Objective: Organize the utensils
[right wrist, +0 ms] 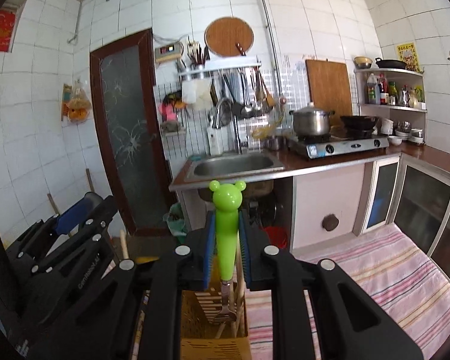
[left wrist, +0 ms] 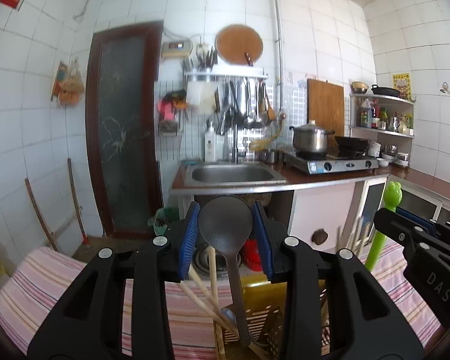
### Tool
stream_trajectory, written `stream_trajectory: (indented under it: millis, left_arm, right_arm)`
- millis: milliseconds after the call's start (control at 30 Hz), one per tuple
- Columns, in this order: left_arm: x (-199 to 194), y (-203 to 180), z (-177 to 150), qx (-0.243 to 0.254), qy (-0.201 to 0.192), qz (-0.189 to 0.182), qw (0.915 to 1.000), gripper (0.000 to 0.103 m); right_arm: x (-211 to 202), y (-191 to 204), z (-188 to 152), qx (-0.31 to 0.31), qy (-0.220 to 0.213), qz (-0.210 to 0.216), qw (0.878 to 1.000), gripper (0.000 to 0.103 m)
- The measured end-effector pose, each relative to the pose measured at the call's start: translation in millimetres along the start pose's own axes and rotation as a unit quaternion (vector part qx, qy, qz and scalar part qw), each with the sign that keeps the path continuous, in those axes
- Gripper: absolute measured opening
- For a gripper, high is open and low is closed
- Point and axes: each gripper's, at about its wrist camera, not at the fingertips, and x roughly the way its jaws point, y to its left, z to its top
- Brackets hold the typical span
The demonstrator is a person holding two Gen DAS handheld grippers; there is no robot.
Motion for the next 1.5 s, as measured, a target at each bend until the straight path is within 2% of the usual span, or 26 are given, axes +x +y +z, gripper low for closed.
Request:
stream_trajectory:
  millis: [200,300,333,367,433,500,567,667,700,767,833,1033,1233,1367,1500]
  left_arm:
    - [12.6,9.2,-14.7,-0.005,0.036,-0.005,0.9993,0.036]
    - [2.2,7.5,-14.6,0.010,0.036,0.001,0.9993,0.054]
    - [-5.6,7.7,-13.5,0.015,0.031,0.005,0.9994,0.061]
    - [-11.3,8.0,-12.7,0.018,0.028,0.007,0.9994,0.068]
    - [-26.8,9.7,-11.1,0.022,0.025,0.015,0.9993,0.077]
    - [-46.7,16.3,-11.0,0.020,0.027,0.013,0.9994,0.078]
    - [-72.3,25.9,-14.0,0.011,0.029,0.017,0.9994,0.088]
    - [-110.2,35.8,-22.8,0.001,0.030,0.018,0.9994,0.097]
    - [-124.7,37.6,-27.1,0.002,0.028,0.021,0.9994,0.098]
    - [-155.7,40.8,-37.3,0.005,0.024,0.023,0.9994,0.098]
    - [-179.6,43.8,-46.3,0.001,0.019,0.025,0.9995,0.098]
    - [-253.1,53.0,-94.5,-0.012,0.020,0.035,0.9991,0.098]
    - [-300.3,54.8,-141.8,-0.005,0.027,0.054,0.9982,0.098]
    - [-313.8,56.4,-165.2,-0.008,0.027,0.058,0.9979,0.098]
    - [-319.0,50.8,-179.8,0.006,0.014,0.070,0.9974,0.098]
  right_arm:
    - [9.9,-7.8,-19.9,0.007,0.027,0.011,1.000,0.016]
    - [5.3,-10.5,-25.4,-0.001,0.042,0.005,0.999,0.032]
    - [-0.6,-11.7,-25.5,-0.004,0.041,0.001,0.999,0.047]
    - [-8.0,-13.4,-25.7,-0.006,0.039,-0.001,0.999,0.052]
    - [-22.6,-17.3,-25.5,-0.011,0.046,-0.001,0.999,0.052]
    - [-44.3,-21.7,-29.4,-0.016,0.047,-0.002,0.999,0.052]
    - [-65.2,-22.9,-33.5,-0.024,0.041,-0.004,0.999,0.060]
    - [-110.4,-19.2,-44.8,-0.045,0.021,-0.003,0.999,0.076]
    - [-125.5,-17.8,-48.9,-0.053,0.014,-0.001,0.998,0.079]
    - [-157.6,-13.7,-60.7,-0.061,-0.005,0.003,0.998,0.092]
    - [-180.9,-11.3,-71.5,-0.061,-0.011,0.006,0.998,0.097]
    - [-227.9,-6.6,-119.5,-0.037,-0.003,0.019,0.999,0.098]
    - [-248.6,-6.8,-163.1,-0.024,0.004,0.014,1.000,0.099]
    - [-252.5,-7.5,-182.5,-0.015,0.005,0.010,1.000,0.099]
    - [-257.2,-1.2,-190.9,-0.038,-0.013,0.006,0.999,0.099]
